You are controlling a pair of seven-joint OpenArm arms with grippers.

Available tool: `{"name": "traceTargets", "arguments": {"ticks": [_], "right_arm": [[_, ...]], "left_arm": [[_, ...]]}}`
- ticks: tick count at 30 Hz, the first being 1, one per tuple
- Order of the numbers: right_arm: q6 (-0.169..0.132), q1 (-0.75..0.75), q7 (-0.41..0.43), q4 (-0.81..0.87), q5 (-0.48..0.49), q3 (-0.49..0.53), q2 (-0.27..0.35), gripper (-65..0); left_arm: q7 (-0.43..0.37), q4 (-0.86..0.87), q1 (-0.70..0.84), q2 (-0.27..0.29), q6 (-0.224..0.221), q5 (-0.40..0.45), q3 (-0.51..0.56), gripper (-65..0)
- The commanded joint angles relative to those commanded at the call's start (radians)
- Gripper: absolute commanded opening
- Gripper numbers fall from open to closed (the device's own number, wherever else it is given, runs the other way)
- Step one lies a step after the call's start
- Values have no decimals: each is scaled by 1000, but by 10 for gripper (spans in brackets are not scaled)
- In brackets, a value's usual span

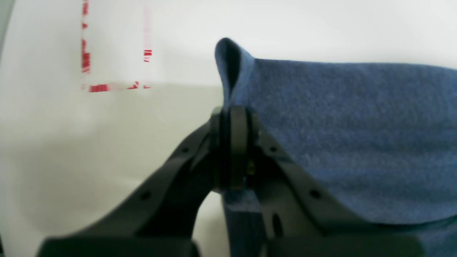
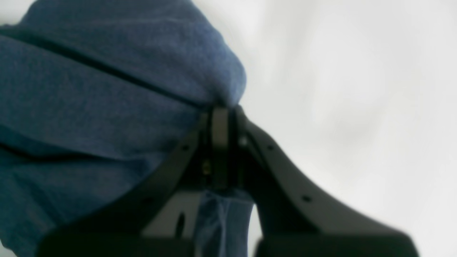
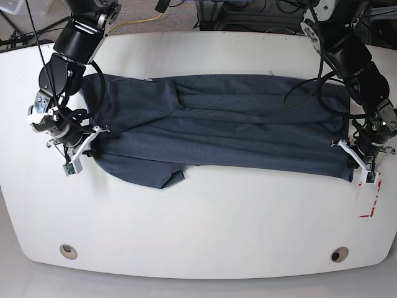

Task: Fold the T-shirt properly
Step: 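Grasp the navy T-shirt hem corners with both grippers, then lift the T-shirt with both grippers, swing it and lay it flat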

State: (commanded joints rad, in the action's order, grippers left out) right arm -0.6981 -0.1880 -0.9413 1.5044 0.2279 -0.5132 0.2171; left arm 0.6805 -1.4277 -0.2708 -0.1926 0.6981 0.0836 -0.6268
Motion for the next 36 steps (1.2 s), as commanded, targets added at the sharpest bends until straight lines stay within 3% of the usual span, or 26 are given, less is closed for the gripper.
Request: {"name": "traceTargets", "arguments": {"ticks": [11,16,22,24,28,32,36], "right_arm": [[0,-2,2,-3,-8,2,-5,-650],[0,-8,3,-25,-3,3,-3,-650],[0,-84,6,-34,-9,5,-5,-650],[0,-133,0,-31,-9,5,-2,-650],[0,-212,-3,-31,-9,8,6,-650],[0,-307,-72,-29,-2,84,57,-650],[0,-407,-91,15,-9,137,68,-650]], "left_arm": [[2,3,6,2,0,0,0,-650],[60,-3,5,2,0,0,-2,-650],[61,-48,-21,3,0,0,0,-650],[69,-80,-48,28,0,5,0,-650],[150,-146,-106,43,0,5,0,-650],[210,-196,-172,44,0,5,-2,-650],[259,-262,-238,46,0,6,0,-650]]}}
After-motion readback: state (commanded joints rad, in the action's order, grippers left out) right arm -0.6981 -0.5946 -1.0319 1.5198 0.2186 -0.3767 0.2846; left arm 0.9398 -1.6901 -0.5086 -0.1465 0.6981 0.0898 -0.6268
